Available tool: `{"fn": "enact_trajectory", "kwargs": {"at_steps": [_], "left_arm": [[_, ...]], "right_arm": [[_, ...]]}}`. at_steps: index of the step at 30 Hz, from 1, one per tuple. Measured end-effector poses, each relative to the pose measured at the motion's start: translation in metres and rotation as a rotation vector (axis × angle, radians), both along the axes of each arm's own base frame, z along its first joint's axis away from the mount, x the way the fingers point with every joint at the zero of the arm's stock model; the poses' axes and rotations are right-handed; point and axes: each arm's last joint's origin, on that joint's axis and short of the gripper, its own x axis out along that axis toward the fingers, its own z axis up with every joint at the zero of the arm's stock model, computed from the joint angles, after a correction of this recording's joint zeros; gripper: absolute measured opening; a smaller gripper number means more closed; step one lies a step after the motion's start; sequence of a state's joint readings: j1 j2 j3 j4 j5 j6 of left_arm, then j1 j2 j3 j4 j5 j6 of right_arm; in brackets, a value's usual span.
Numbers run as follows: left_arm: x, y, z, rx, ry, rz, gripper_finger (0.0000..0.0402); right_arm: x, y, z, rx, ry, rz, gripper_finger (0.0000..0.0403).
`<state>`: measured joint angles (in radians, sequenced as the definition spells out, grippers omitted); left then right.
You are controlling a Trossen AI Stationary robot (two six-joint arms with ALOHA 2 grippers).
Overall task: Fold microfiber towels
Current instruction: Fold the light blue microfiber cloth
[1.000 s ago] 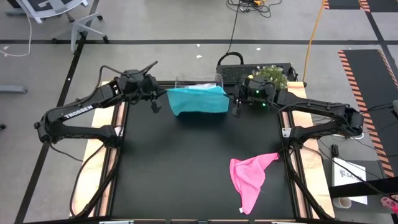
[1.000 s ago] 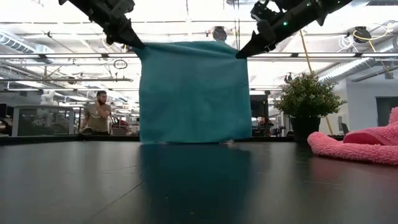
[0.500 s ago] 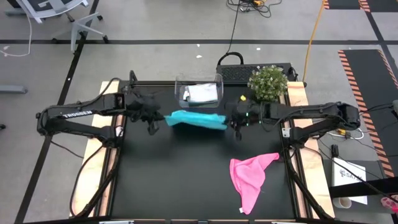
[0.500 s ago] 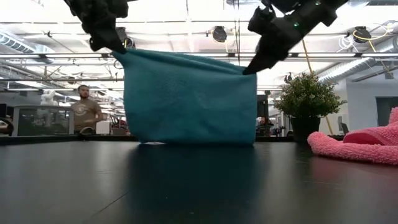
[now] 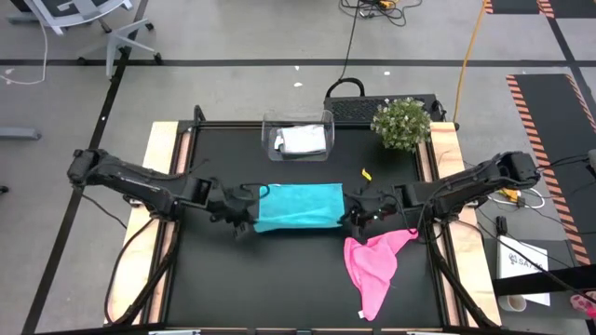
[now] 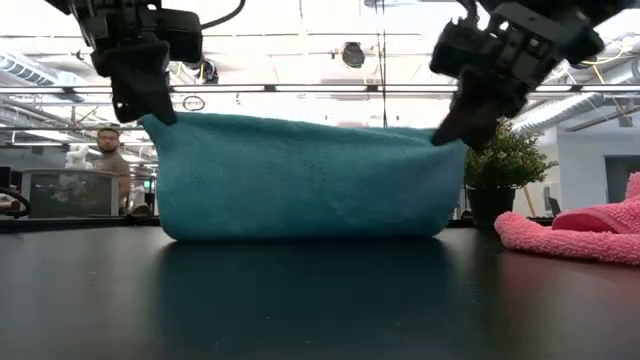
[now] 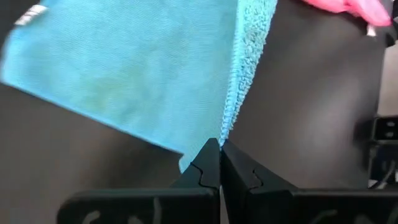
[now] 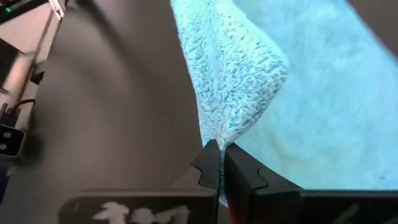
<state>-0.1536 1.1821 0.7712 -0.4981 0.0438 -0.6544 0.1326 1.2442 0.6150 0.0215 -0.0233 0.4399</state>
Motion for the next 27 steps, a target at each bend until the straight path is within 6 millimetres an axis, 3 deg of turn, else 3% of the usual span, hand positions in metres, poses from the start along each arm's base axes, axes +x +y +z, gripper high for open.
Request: {"fn": "enact_trajectory", "kwargs": {"at_steps": [4, 8, 14, 21, 27], "left_arm": [[0.010, -0.005, -0.009, 0.006, -0.002, 0.005, 0.0001], [0.017, 0.000, -0.019, 0.037, 0.035, 0.035, 0.0002], [0.023, 0.022, -0.022, 0.201, 0.021, 0.104, 0.0002], [0.023, 0.052, -0.021, 0.243, 0.028, 0.144, 0.0003], [0.025, 0.062, -0.027, 0.243, 0.054, 0.127, 0.0007]], "right_arm": [[-0.008, 0.005, -0.014, 0.048, 0.016, -0.030, 0.0000], [-0.010, 0.002, -0.017, -0.013, 0.001, -0.060, 0.0000], [-0.008, -0.009, -0.017, -0.114, -0.015, -0.090, 0.0000], [-0.009, -0.025, -0.020, -0.195, 0.007, -0.101, 0.0000], [-0.016, -0.037, -0.030, -0.224, 0.040, -0.128, 0.0000]]}}
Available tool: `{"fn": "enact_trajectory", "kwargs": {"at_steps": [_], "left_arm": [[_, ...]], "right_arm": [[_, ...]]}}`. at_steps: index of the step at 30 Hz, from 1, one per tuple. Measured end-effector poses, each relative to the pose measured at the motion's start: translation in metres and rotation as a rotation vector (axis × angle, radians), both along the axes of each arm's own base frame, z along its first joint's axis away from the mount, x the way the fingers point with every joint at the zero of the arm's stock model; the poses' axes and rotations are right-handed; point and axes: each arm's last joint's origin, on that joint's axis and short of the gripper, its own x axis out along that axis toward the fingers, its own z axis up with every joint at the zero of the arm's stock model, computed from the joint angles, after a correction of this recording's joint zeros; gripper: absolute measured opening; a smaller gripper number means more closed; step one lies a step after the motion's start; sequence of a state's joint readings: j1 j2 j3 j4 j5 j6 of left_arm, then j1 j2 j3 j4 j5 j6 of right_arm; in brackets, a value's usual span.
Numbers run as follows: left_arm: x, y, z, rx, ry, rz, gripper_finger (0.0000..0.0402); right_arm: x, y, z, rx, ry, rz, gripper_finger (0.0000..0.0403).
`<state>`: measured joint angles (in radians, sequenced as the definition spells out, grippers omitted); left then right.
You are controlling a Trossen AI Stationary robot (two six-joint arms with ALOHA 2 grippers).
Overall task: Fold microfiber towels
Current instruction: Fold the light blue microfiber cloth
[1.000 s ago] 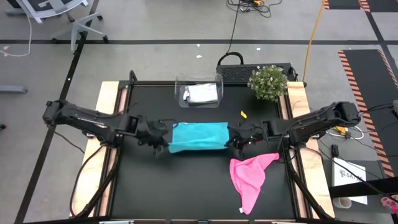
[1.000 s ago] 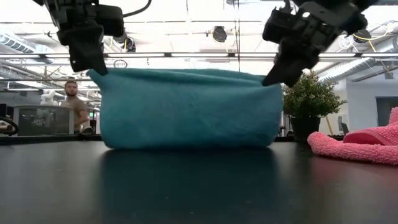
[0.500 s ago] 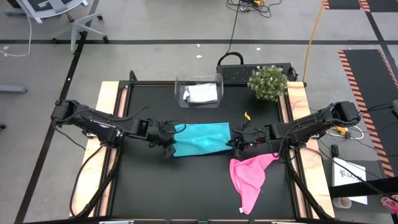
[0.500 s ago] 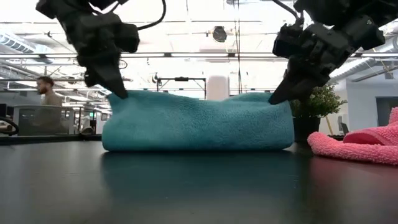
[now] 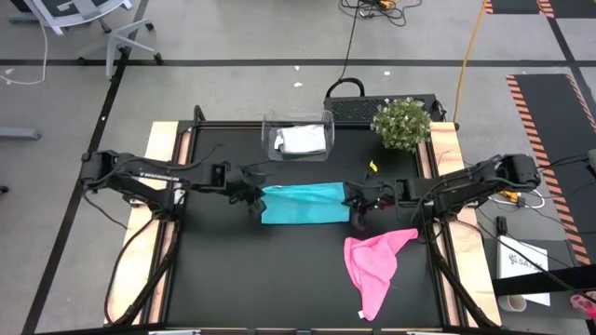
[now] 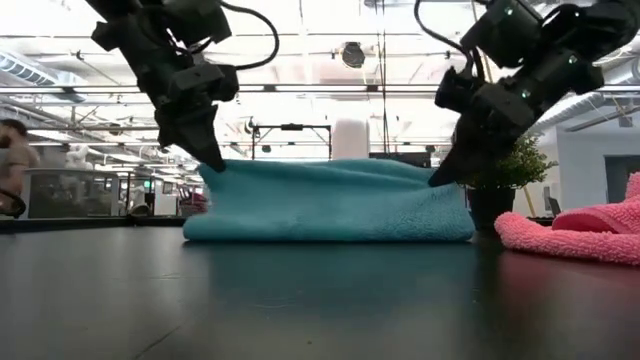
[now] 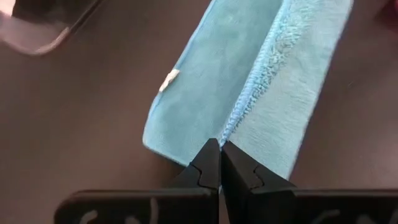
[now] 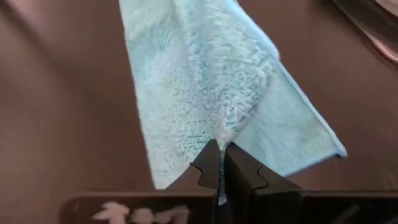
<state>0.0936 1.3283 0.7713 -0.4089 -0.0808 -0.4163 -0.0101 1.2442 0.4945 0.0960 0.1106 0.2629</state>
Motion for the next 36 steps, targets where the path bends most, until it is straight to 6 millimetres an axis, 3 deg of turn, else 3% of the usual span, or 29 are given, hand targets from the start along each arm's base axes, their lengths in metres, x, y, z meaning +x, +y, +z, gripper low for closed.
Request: {"fn": "enact_trajectory", "kwargs": {"at_steps": [15, 29, 36], "left_arm": [[0.024, 0.015, -0.034, 0.052, 0.041, 0.025, 0.0014], [0.028, 0.030, -0.032, 0.129, -0.011, 0.046, 0.0092], [0.028, 0.028, -0.030, 0.111, -0.027, 0.049, 0.0119]], "right_arm": [[-0.010, -0.011, -0.014, -0.015, -0.048, -0.037, 0.0005], [-0.004, -0.020, -0.032, -0.091, 0.012, -0.083, 0.0097], [-0.004, -0.026, -0.021, -0.227, 0.054, -0.095, 0.0125]]}}
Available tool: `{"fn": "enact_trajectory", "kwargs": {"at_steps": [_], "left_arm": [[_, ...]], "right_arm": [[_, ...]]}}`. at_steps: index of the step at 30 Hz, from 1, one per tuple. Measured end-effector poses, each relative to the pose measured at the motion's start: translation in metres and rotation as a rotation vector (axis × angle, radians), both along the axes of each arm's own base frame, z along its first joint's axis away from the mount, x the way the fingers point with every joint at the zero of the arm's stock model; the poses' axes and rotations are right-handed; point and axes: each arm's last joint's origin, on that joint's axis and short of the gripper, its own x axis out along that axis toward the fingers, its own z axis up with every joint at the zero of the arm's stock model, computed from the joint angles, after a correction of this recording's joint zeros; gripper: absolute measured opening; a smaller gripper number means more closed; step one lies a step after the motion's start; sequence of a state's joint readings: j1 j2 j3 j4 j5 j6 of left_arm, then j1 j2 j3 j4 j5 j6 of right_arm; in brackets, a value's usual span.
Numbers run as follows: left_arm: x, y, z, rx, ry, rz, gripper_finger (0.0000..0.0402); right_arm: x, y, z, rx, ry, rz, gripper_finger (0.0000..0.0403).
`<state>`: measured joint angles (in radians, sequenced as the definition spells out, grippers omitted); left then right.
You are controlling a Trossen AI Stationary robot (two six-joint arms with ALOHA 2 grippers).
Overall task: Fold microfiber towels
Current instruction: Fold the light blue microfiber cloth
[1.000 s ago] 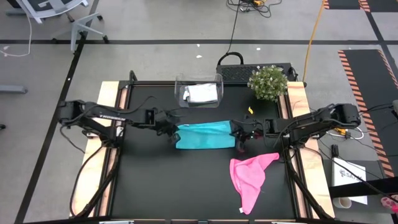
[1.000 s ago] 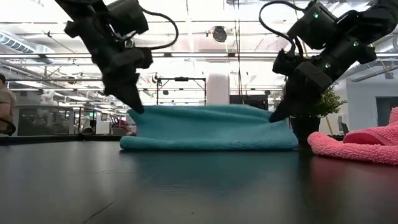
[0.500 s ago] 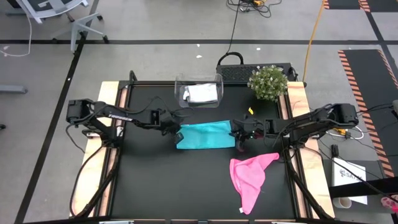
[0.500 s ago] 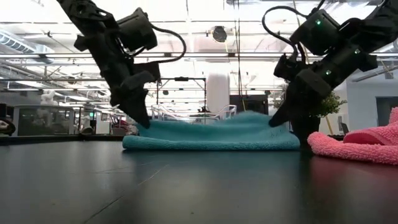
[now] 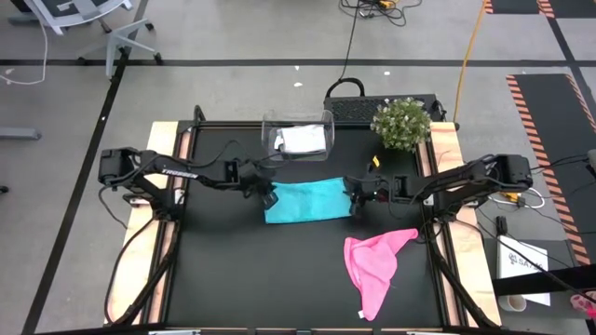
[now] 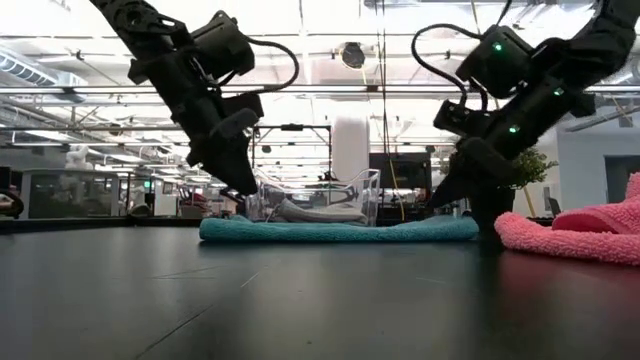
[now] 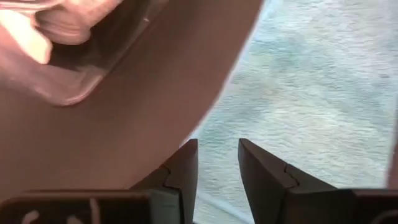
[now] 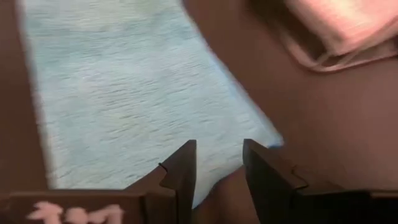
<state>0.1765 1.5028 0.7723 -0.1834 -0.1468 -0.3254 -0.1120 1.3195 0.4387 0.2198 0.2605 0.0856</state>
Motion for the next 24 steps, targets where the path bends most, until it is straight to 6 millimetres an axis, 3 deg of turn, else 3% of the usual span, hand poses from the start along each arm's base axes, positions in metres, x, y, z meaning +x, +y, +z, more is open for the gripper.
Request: {"fn": "enact_trajectory", "kwargs": {"at_steps": [6, 12, 18, 24], "left_arm": [[0.004, -0.019, 0.000, -0.077, -0.025, -0.042, 0.0120], [0.002, -0.047, -0.003, -0.074, 0.025, -0.137, 0.0120], [-0.004, -0.089, -0.003, 0.091, 0.118, -0.342, 0.0120], [-0.009, -0.109, -0.002, 0.154, 0.163, -0.437, 0.0120]], "right_arm": [[-0.005, 0.000, 0.012, -0.053, 0.106, -0.004, 0.0129], [0.001, 0.005, 0.027, -0.034, 0.018, -0.005, 0.0130], [0.001, 0.007, 0.033, -0.015, -0.012, -0.016, 0.0130], [0.001, 0.007, 0.033, 0.012, -0.031, -0.041, 0.0130]]}}
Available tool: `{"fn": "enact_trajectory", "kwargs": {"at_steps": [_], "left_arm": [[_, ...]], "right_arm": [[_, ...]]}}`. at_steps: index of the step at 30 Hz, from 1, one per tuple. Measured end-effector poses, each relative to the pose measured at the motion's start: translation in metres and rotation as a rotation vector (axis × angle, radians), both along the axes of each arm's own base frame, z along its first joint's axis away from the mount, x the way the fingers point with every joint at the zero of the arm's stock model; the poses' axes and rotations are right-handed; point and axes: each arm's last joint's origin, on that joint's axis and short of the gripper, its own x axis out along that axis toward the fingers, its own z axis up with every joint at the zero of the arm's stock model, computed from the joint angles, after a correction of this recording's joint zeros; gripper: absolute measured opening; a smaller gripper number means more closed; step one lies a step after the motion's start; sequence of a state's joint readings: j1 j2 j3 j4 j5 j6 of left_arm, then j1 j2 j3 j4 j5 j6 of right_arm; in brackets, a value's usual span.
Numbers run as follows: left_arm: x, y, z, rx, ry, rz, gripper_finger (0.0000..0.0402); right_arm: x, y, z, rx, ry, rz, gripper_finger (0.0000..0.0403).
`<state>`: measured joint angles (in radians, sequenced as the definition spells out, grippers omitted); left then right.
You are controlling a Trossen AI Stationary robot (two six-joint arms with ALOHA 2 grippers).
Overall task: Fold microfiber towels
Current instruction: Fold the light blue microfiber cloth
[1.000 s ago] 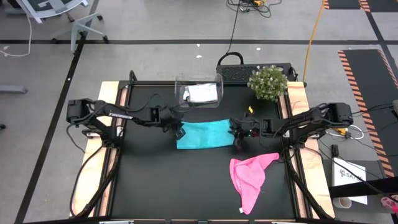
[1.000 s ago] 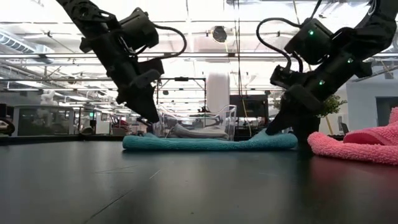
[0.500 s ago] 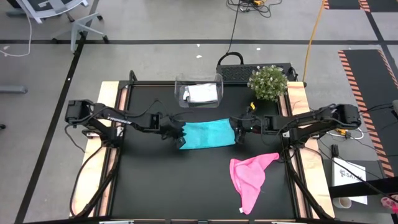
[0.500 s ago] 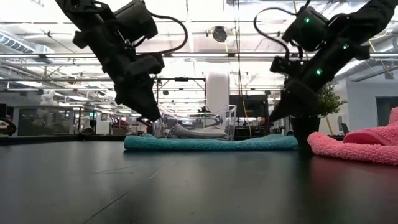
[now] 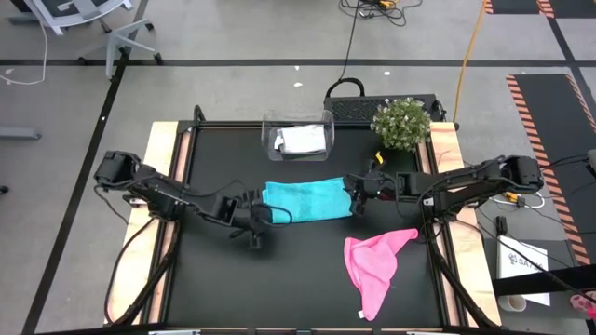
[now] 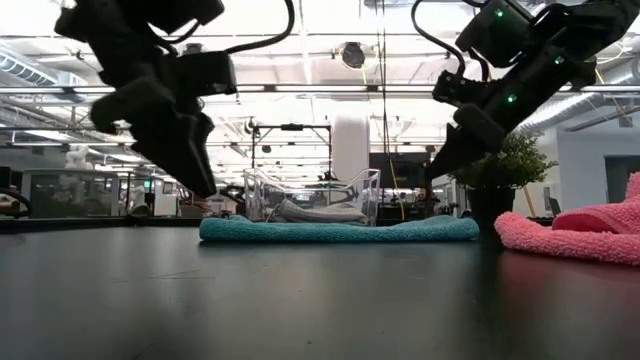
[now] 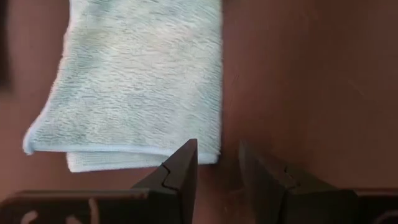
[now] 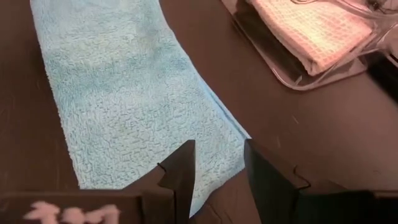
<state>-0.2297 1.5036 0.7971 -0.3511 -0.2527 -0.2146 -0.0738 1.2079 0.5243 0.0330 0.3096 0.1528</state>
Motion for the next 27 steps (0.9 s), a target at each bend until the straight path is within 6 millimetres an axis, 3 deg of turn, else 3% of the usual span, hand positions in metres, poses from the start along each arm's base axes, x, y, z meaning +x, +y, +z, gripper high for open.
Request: {"fn": "enact_trajectory", "kwargs": {"at_steps": [10, 21, 27], "left_arm": [[0.002, 0.004, 0.000, 0.031, -0.004, -0.011, 0.0120], [0.013, 0.011, -0.033, 0.012, 0.091, 0.057, 0.0120], [0.012, 0.002, -0.036, 0.002, 0.101, 0.014, 0.0120]], "right_arm": [[0.001, 0.002, 0.000, 0.033, -0.018, 0.009, 0.0130], [0.006, 0.005, 0.006, 0.059, -0.103, 0.004, 0.0130], [0.005, 0.006, 0.005, 0.066, -0.100, -0.002, 0.0130]]}}
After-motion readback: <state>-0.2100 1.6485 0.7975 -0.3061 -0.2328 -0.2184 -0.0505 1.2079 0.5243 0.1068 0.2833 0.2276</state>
